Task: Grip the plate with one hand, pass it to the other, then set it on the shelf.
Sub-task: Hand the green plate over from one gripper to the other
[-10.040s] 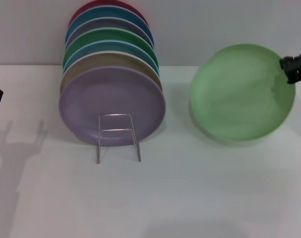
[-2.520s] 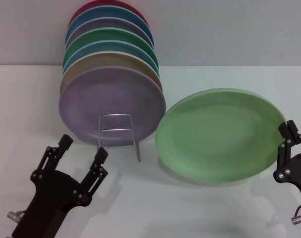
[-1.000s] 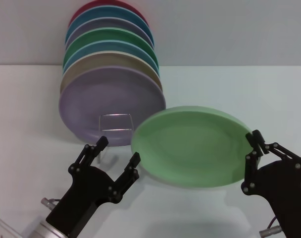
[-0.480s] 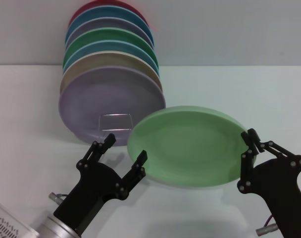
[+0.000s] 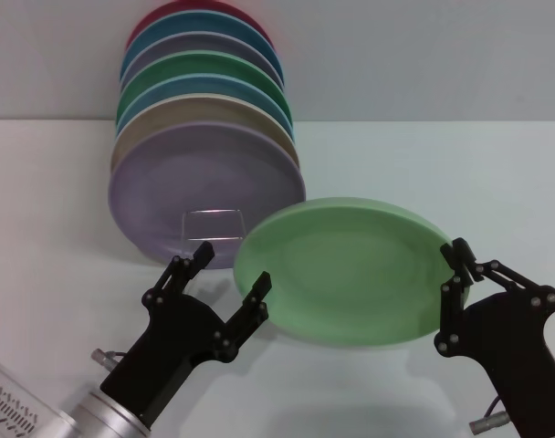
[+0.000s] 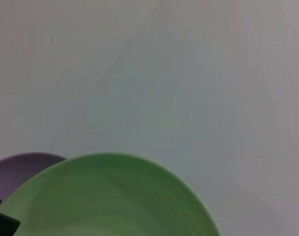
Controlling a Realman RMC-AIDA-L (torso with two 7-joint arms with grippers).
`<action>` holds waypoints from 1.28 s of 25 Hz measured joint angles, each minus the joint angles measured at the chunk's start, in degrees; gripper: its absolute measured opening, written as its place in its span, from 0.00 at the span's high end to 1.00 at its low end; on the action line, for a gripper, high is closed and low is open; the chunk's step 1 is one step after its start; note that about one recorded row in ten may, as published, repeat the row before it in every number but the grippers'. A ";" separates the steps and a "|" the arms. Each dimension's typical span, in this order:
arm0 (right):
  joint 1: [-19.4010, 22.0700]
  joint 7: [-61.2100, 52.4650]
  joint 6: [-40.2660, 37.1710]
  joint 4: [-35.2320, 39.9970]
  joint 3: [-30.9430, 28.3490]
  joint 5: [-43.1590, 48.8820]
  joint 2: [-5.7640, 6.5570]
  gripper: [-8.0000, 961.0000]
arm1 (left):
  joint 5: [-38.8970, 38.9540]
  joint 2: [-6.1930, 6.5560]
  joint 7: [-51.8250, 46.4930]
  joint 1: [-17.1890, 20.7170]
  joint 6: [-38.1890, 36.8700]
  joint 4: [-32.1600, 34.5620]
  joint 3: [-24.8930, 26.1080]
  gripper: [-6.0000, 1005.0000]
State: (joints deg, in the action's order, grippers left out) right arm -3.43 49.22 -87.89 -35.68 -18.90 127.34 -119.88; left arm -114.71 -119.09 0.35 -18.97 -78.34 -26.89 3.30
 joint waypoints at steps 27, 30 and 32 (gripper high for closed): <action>-0.26 0.01 0.25 0.00 0.71 0.00 0.09 0.98 | 0.11 0.00 0.00 -0.41 1.47 -0.16 0.04 0.63; -0.26 0.01 0.32 0.00 0.72 0.00 0.09 0.97 | 0.15 0.00 0.00 -0.41 1.47 -0.14 0.04 0.64; -0.26 0.01 0.48 0.00 0.71 0.00 0.09 0.97 | 0.21 0.00 0.00 -0.52 1.47 -0.04 0.04 0.65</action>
State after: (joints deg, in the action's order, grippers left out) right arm -3.69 49.23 -87.40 -35.68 -18.19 127.35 -119.79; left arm -114.50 -119.09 0.35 -19.48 -76.86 -26.93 3.34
